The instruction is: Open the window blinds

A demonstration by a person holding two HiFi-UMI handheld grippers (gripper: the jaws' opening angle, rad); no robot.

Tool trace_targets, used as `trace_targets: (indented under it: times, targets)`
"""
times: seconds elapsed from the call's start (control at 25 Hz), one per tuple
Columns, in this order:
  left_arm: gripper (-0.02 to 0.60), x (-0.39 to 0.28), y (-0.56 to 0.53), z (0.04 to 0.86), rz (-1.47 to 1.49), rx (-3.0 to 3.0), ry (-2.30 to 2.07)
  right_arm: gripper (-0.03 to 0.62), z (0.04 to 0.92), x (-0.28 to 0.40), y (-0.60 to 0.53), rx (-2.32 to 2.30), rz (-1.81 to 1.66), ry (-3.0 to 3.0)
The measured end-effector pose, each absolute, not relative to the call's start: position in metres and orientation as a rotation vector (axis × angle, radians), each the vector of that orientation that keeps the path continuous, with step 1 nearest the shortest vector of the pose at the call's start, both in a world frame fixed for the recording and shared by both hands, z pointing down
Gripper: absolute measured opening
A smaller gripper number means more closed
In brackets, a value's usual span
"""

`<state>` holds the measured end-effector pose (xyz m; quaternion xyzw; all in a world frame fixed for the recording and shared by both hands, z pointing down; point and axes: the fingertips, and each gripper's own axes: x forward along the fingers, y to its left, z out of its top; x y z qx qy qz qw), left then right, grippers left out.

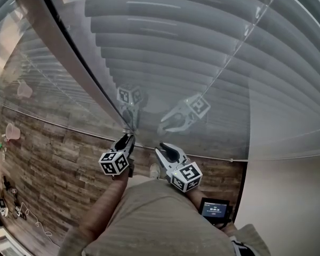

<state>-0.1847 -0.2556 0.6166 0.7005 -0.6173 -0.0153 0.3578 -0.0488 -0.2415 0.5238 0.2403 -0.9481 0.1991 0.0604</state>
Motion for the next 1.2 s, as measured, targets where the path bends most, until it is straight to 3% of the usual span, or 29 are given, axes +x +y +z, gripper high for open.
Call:
trace_targets:
  times: [0.16,0.36,0.6,0.76,0.96,1.2]
  targets:
    - [0.135,-0.186,-0.255,0.622,-0.511,1.598,-1.302,0.104,0.528,-0.050,-0.241,0.718,0.605,-2.869]
    - [0.135,-0.180,-0.258,0.629,-0.637,1.556,-1.204,0.104,0.539,-0.048,-0.243,0.701,0.607,-2.881]
    - [0.137,-0.173,-0.255,0.649,-0.994,1.269,-0.927,0.104,0.553,-0.039,-0.244,0.699,0.611,-2.884]
    - [0.137,-0.170,-0.257,0.647,-1.036,1.241,-0.891,0.104,0.549,-0.037,-0.244,0.694,0.616,-2.883]
    - [0.183,-0.168,-0.254,0.631,-0.728,1.505,-1.072,0.104,0.542,-0.042,-0.242,0.685,0.613,-2.883]
    - [0.187,-0.165,-0.250,0.607,0.305,2.023,-1.537,0.104,0.525,-0.049,-0.243,0.700,0.619,-2.873]
